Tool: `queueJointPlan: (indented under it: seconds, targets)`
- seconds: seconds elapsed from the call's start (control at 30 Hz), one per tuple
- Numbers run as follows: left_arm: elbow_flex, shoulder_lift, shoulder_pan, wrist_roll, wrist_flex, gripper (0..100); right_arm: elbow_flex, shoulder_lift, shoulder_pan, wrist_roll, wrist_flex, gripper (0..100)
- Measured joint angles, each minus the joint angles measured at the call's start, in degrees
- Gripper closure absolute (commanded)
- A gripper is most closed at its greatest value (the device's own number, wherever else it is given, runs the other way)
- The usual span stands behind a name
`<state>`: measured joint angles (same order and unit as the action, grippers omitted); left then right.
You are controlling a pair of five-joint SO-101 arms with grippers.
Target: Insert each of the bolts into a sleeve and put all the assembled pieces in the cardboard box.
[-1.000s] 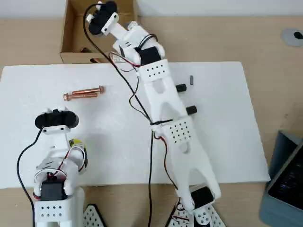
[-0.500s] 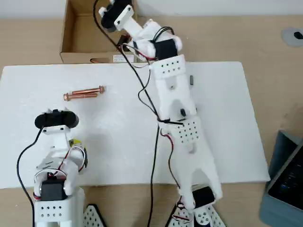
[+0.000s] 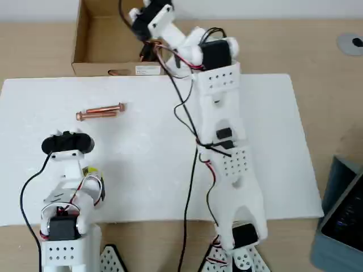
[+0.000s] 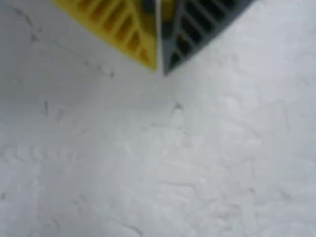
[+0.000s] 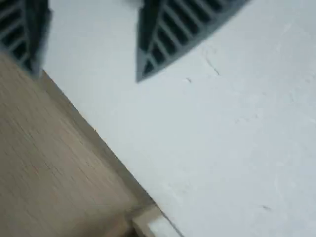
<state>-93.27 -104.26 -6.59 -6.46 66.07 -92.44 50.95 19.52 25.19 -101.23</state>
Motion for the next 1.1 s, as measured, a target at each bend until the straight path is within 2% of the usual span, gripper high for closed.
queueJointPlan:
  seconds: [0.17,0.7,1.1]
  targets:
    - [0.0,0.0,0.0,0.0,0.0,100,3.2,-3.7,-4.2,0.0,0.0,85.0]
    - [0.0,0.0,0.0,0.0,0.0,100,45.1,-26.7,-13.7,0.6,0.0,85.3]
    - [0.0,0.0,0.0,0.0,0.0,100,69.1,-31.6,-16.0,24.8,0.0,85.0]
